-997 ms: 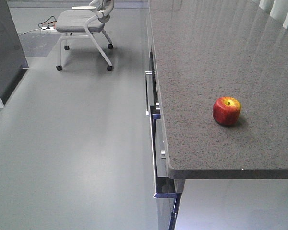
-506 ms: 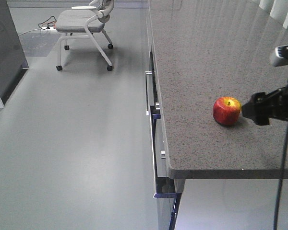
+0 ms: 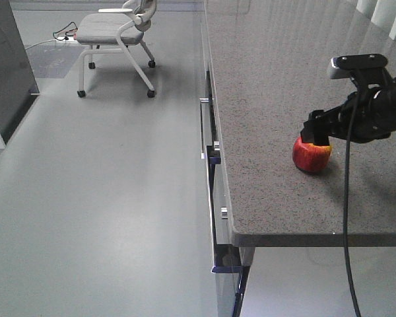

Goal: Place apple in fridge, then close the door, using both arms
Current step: 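Close the right gripper on the apple and lift it off the counter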

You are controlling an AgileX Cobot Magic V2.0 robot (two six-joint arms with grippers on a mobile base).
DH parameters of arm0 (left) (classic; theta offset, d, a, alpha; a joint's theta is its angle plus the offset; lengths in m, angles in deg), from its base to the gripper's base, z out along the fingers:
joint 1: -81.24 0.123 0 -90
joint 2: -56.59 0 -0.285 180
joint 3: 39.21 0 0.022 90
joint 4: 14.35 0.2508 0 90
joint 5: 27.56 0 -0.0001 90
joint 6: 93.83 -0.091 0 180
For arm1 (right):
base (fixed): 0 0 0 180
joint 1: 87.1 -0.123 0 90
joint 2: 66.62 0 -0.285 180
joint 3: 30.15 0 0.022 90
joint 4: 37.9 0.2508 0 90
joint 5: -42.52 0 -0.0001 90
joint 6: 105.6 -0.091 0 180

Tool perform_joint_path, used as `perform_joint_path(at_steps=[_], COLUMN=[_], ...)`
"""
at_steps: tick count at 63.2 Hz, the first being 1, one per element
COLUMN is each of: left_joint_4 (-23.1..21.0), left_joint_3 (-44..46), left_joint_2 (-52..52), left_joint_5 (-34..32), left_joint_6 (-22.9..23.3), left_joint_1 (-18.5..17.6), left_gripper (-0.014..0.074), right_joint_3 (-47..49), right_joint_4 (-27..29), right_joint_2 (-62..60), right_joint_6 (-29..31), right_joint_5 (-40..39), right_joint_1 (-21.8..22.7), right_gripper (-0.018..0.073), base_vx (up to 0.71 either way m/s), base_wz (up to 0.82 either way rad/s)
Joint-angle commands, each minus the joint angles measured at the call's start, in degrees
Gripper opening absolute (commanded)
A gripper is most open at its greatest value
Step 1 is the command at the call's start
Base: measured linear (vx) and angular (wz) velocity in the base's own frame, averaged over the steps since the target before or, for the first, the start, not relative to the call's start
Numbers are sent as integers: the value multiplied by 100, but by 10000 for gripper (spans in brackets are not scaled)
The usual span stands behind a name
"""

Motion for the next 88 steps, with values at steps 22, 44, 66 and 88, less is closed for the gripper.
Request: perform_joint_path(at_steps=[22,44,66,88], left_joint_4=[0,0,0,0], left_joint_3=[-119,-119,-119,-119], left_joint_2=[-93,-93,-93,-93], left_joint_5=[-436,-436,-436,-436], left_joint_6=[54,54,54,54], left_joint_1=[7,7,7,7], left_gripper=[-6,-6,-6,-6], right_joint_3=[929,933,933,928], right_joint_4=[-6,-172,-158,392], right_joint_2=[964,1397,1365,407], right_joint_6=[301,312,275,278], right_joint_5=[-614,-956,-650,-266], right_joint_1=[34,34,34,29], right_gripper=[598,594,386,370], base_vx=[0,0,0,0], base_wz=[0,0,0,0])
